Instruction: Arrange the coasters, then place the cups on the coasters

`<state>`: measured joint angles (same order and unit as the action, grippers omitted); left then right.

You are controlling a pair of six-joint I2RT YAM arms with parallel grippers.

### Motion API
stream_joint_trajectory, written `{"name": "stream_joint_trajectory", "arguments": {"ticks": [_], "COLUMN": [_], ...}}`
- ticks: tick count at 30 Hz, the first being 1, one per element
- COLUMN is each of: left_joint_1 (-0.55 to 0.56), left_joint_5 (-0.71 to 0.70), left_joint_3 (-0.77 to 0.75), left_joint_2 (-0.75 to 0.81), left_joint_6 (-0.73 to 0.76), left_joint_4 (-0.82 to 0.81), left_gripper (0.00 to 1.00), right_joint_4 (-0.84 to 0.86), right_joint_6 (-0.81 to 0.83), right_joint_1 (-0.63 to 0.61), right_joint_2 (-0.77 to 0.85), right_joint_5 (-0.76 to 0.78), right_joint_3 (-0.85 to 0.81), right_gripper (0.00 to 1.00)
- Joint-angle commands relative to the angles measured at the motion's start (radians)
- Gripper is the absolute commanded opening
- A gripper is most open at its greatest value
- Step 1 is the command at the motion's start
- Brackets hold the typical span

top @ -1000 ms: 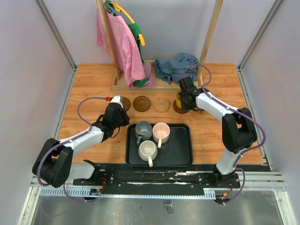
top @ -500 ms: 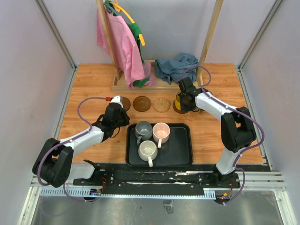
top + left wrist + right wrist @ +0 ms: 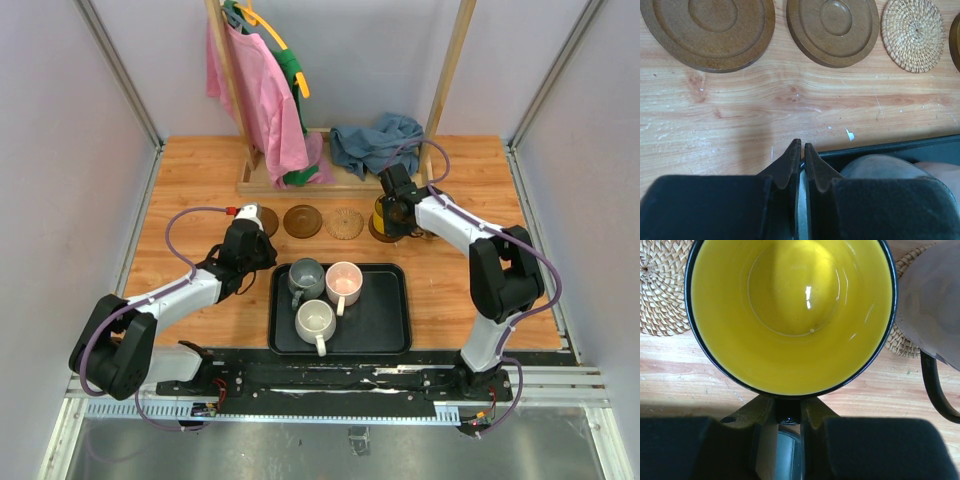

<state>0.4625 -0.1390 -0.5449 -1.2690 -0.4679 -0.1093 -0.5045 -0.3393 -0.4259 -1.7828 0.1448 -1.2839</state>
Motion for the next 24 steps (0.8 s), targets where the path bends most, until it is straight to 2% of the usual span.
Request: {"name": "stream_joint_trajectory", "arguments": {"ticks": [1, 16, 24], "left_joint_1": [0.007, 0.007, 0.008], "left_joint_5": [0.004, 0.018, 0.019], "left_joint_3": [-0.014, -0.006, 0.0], "left_joint_2": [-0.008, -0.001, 0.01], "left_joint_6": [0.012, 0.006, 0.005], "left_joint_4": [-0.015, -0.018, -0.015], "left_gripper": [0.11, 0.11, 0.11], "right_joint_4": [0.01, -0.003, -0.013], "right_joint_6": [-0.017, -0.035, -0.045], "right_joint_1": [0.012, 0.012, 0.01], "right_joint_2": [-0.016, 0.009, 0.028], "right_joint_5": [0.008, 0.029, 0.028], "right_joint_3": [-0.045, -0.015, -0.001], "right_gripper": [0.07, 0.24, 0.28]}}
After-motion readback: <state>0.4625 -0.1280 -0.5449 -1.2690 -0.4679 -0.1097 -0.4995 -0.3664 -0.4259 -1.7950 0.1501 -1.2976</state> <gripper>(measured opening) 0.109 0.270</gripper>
